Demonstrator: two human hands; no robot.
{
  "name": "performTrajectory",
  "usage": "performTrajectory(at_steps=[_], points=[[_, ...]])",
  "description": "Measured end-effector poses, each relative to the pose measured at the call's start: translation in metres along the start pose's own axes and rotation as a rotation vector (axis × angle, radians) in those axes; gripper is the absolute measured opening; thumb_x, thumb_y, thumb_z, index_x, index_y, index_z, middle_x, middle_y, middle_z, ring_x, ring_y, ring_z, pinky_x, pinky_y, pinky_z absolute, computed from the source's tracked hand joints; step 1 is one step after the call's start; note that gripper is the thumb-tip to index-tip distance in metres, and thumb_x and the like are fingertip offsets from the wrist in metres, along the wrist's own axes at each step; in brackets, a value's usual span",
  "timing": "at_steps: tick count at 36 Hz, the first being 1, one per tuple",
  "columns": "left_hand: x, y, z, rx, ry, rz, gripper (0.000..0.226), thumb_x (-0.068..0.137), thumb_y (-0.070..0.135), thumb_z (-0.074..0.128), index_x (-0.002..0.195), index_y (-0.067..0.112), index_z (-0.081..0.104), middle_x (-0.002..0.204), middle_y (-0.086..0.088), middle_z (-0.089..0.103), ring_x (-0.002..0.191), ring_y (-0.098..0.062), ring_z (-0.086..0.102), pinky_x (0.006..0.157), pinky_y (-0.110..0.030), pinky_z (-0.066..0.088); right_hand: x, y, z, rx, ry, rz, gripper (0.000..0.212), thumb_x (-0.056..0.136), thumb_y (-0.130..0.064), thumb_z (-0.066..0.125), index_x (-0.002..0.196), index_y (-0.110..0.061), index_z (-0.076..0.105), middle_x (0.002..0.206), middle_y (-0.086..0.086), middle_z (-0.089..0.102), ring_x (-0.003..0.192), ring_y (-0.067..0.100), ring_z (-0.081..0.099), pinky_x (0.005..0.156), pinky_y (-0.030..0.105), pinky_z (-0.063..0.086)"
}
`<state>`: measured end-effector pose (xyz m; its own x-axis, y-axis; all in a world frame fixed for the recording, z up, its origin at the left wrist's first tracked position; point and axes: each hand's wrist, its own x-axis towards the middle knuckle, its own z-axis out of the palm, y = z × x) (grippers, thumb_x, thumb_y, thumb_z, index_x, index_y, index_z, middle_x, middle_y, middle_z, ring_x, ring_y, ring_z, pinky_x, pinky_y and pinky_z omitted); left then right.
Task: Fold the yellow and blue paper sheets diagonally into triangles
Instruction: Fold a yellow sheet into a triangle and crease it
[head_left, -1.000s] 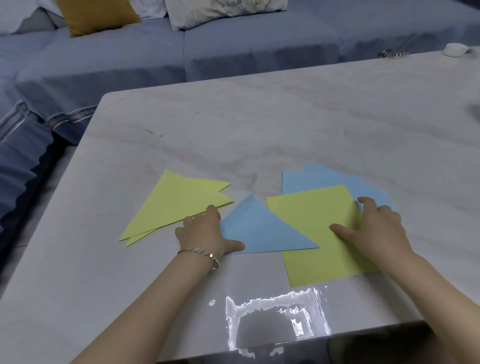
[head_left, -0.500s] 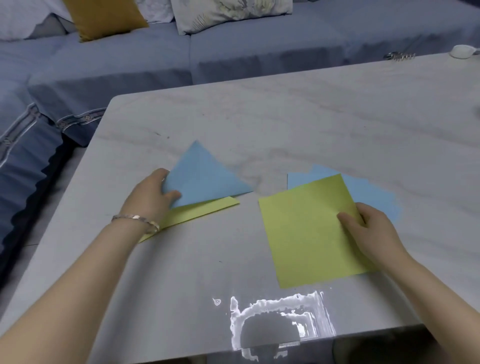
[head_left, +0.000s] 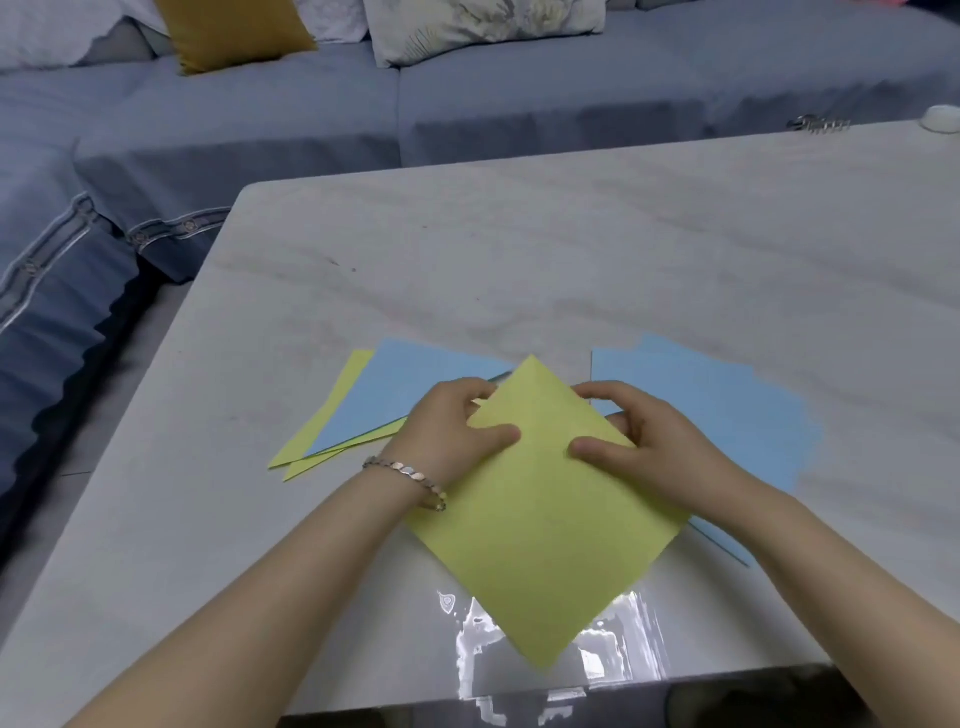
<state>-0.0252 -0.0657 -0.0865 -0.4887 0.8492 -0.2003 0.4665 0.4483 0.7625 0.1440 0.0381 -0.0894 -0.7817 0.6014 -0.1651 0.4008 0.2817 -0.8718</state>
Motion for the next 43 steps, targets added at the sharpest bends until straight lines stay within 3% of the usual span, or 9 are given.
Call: performTrajectory(at_steps=[3, 7, 13, 19, 22, 25, 32, 37, 43], points=[[0.005, -0.013, -0.008, -0.033, 0.091, -0.017, 0.014, 0.077, 0.020, 0.070, 0.087, 0.020, 0.060, 0.069, 0.006, 0.058, 0.067, -0.013, 0.057, 0.062, -0.018, 0.045, -0.007, 0.002, -0.004, 0.004, -0.034, -0.073, 0.047, 0.084, -0.020, 0.062, 0.107, -0.055, 0.041, 0.065, 0.004, 0.057, 0.056, 0.009, 0.050, 0.055, 0.013, 0.041], [0.007, -0.024, -0.022, -0.049, 0.135, -0.075, 0.026, 0.075, 0.024, 0.072, 0.096, 0.021, 0.059, 0.061, 0.006, 0.054, 0.059, -0.007, 0.053, 0.058, -0.019, 0.042, -0.017, 0.007, -0.005, 0.085, -0.088, -0.136, 0.040, 0.088, 0.002, 0.050, 0.087, -0.034, 0.068, 0.056, -0.008, 0.053, 0.052, 0.005, 0.041, 0.050, 0.009, 0.037], [0.000, -0.039, -0.041, -0.145, 0.004, -0.223, 0.021, 0.071, 0.011, 0.075, 0.068, 0.017, 0.054, 0.047, 0.013, 0.054, 0.054, -0.009, 0.053, 0.055, -0.017, 0.045, -0.017, 0.012, -0.010, 0.202, 0.110, -0.066, 0.043, 0.085, 0.007, 0.050, 0.085, -0.032, 0.069, 0.089, -0.008, 0.072, 0.080, 0.012, 0.060, 0.070, 0.011, 0.042], [-0.003, -0.035, -0.037, -0.600, 0.172, -0.314, 0.014, 0.081, 0.009, 0.064, 0.069, 0.013, 0.059, 0.074, -0.008, 0.061, 0.067, -0.021, 0.057, 0.063, -0.026, 0.050, -0.021, 0.008, -0.008, 0.139, -0.283, -0.085, 0.061, 0.064, 0.000, 0.045, 0.116, -0.030, 0.055, 0.113, 0.025, 0.060, 0.110, 0.030, 0.056, 0.091, 0.015, 0.045], [-0.003, -0.025, -0.030, -0.518, 0.271, -0.189, 0.016, 0.085, 0.011, 0.059, 0.070, 0.016, 0.058, 0.059, 0.008, 0.058, 0.057, -0.008, 0.054, 0.061, -0.025, 0.045, -0.020, 0.002, -0.003, -0.096, -0.204, -0.192, 0.043, 0.083, -0.007, 0.058, 0.103, -0.045, 0.053, 0.106, -0.001, 0.067, 0.095, -0.003, 0.059, 0.088, 0.010, 0.043], [-0.007, -0.013, -0.023, -0.449, 0.271, -0.069, 0.021, 0.086, 0.008, 0.057, 0.069, 0.020, 0.054, 0.046, 0.015, 0.055, 0.045, 0.004, 0.048, 0.058, -0.023, 0.041, -0.019, -0.005, 0.000, -0.244, -0.049, -0.337, 0.016, 0.080, -0.045, 0.054, 0.088, -0.042, 0.067, 0.084, -0.014, 0.049, 0.080, -0.001, 0.048, 0.071, 0.007, 0.037], [-0.028, 0.016, -0.012, -0.329, 0.060, 0.158, 0.022, 0.085, 0.007, 0.057, 0.071, 0.024, 0.054, 0.053, 0.010, 0.048, 0.054, -0.003, 0.037, 0.051, -0.009, 0.032, -0.009, -0.027, 0.000, -0.117, 0.164, -0.332, 0.014, 0.070, -0.053, 0.065, 0.062, -0.042, 0.062, 0.120, -0.029, 0.039, 0.117, -0.002, 0.035, 0.092, -0.001, 0.021], [-0.039, 0.026, -0.009, -0.345, 0.009, 0.155, 0.021, 0.086, 0.008, 0.055, 0.070, 0.022, 0.055, 0.055, 0.007, 0.048, 0.052, -0.003, 0.039, 0.048, -0.008, 0.031, -0.002, -0.034, 0.003, 0.085, 0.190, -0.199, 0.011, 0.068, -0.022, 0.075, 0.062, -0.024, 0.067, 0.079, -0.016, 0.070, 0.081, -0.002, 0.060, 0.073, 0.005, 0.040], [-0.043, 0.030, 0.002, -0.367, 0.160, 0.160, 0.024, 0.078, 0.015, 0.068, 0.069, 0.036, 0.061, 0.061, 0.020, 0.063, 0.058, 0.007, 0.053, 0.058, -0.003, 0.040, -0.003, -0.031, 0.013, 0.198, 0.281, -0.164, 0.016, 0.070, -0.013, 0.075, 0.059, -0.022, 0.066, 0.054, -0.019, 0.064, 0.054, -0.004, 0.055, 0.052, 0.006, 0.039]])
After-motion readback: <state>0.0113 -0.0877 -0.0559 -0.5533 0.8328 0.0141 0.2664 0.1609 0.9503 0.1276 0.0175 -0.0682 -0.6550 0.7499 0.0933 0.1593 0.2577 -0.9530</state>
